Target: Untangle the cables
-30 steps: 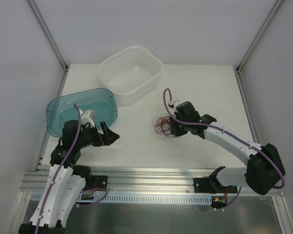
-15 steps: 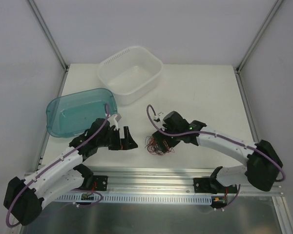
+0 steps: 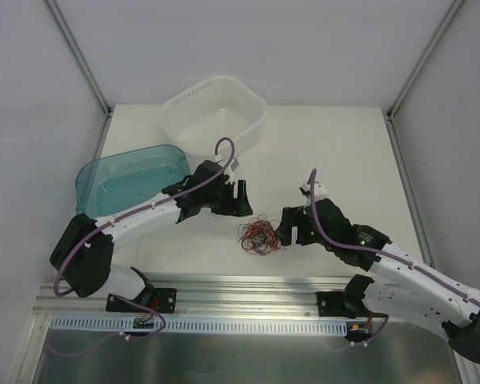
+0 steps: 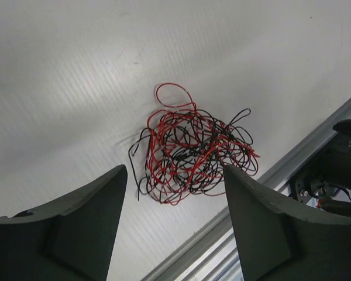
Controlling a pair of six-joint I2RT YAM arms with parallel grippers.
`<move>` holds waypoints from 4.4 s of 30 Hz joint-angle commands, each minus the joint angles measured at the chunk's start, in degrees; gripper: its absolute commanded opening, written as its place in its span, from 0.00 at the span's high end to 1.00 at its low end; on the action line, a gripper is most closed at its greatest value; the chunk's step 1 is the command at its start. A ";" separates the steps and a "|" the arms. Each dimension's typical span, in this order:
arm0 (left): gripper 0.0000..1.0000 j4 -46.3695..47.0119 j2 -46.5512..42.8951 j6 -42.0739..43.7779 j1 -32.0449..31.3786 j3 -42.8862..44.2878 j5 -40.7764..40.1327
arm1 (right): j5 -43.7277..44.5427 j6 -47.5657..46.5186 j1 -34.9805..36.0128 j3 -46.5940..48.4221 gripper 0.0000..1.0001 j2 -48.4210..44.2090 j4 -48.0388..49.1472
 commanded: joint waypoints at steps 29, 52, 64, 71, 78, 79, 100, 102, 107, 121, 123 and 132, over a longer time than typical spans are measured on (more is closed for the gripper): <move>1.00 4.41 12.48 -5.98 -6.53 2.48 -8.91 | 11.19 25.68 6.83 -4.31 0.28 23.23 19.52; 1.00 -0.85 -28.66 -15.57 -5.57 -12.21 -29.65 | 27.27 16.20 -4.50 0.70 0.99 3.47 -13.07; 1.00 -4.37 -27.01 -24.79 -5.65 -22.85 -25.89 | 17.62 10.87 -13.04 0.43 0.48 5.48 -16.61; 1.00 -4.11 -19.79 -21.45 -6.09 -16.87 -19.73 | 16.56 4.25 1.55 11.50 0.32 9.08 -15.03; 1.00 -2.52 -19.44 -22.59 -7.23 -17.05 -19.46 | 9.71 8.29 9.46 12.74 0.33 18.73 -2.12; 1.00 -2.17 -19.61 -22.68 -7.41 -17.74 -19.46 | 8.04 8.20 9.64 12.57 0.34 20.07 2.51; 1.00 4.24 -24.01 -23.56 -7.59 -23.37 -17.70 | -11.57 5.21 9.56 9.58 0.45 43.36 34.81; 1.00 4.51 -24.53 -23.56 -7.59 -23.55 -17.79 | -12.89 5.47 9.64 9.50 0.47 44.77 34.99; 1.00 4.68 -25.94 -23.39 -7.59 -24.25 -19.02 | -12.01 6.35 8.95 7.56 0.63 45.22 35.95; 0.93 4.33 -30.60 -24.35 -7.50 -27.33 -24.12 | -0.96 -0.84 8.42 6.68 0.99 28.61 18.65; 0.97 4.33 -30.86 -24.26 -7.50 -27.33 -24.64 | 0.90 -1.82 8.24 7.12 0.99 26.86 14.80; 1.00 -3.65 -34.55 -17.95 -7.41 -20.94 -29.82 | 15.22 1.77 -0.71 8.44 0.99 17.80 -5.31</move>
